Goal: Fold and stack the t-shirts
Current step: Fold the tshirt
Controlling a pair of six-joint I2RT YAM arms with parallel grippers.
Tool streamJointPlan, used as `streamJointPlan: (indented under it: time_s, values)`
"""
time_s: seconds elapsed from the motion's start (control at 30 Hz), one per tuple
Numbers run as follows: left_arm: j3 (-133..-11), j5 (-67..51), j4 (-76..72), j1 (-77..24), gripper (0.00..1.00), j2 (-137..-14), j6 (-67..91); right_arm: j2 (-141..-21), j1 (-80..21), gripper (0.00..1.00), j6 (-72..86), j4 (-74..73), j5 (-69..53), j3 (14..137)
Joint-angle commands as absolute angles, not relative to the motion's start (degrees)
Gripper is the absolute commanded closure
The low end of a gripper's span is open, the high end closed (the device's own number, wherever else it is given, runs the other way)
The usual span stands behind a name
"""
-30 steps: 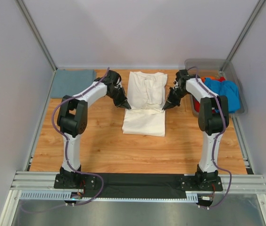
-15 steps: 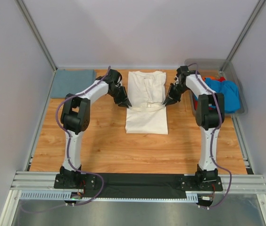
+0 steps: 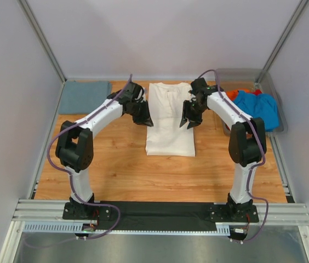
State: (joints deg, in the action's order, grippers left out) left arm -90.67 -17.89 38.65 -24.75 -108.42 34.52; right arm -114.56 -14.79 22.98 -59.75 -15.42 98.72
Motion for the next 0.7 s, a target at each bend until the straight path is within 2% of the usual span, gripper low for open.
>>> streamJointPlan:
  time_s: [0.0, 0.1, 0.23, 0.37, 0.67]
  values:
    - [-86.49, -24.07, 33.40, -27.42, 0.81, -108.98, 34.72, -113.11, -17.84, 0.58, 25.04, -50.81, -16.07, 95.36]
    - [-82.90, -28.45, 30.16, -28.04, 0.84, -109.60, 36.99, -114.78, -17.75, 0.78, 25.05, -51.94, -17.84, 95.01]
    - [-78.14, -29.35, 28.74, -28.21, 0.88, -109.07, 37.62, -113.65, -17.75, 0.90, 22.86, -50.98, -20.91, 89.40]
    - [-73.67, -28.74, 30.49, -28.30, 0.90, -108.81, 36.21, -111.01, -17.23, 0.90, 20.92, -49.13, -19.87, 79.92]
    - [-66.37, -29.00, 29.80, -28.74, 0.89, -108.72, 37.00, -109.60, -16.26, 0.90, 21.88, -43.07, -21.09, 68.48]
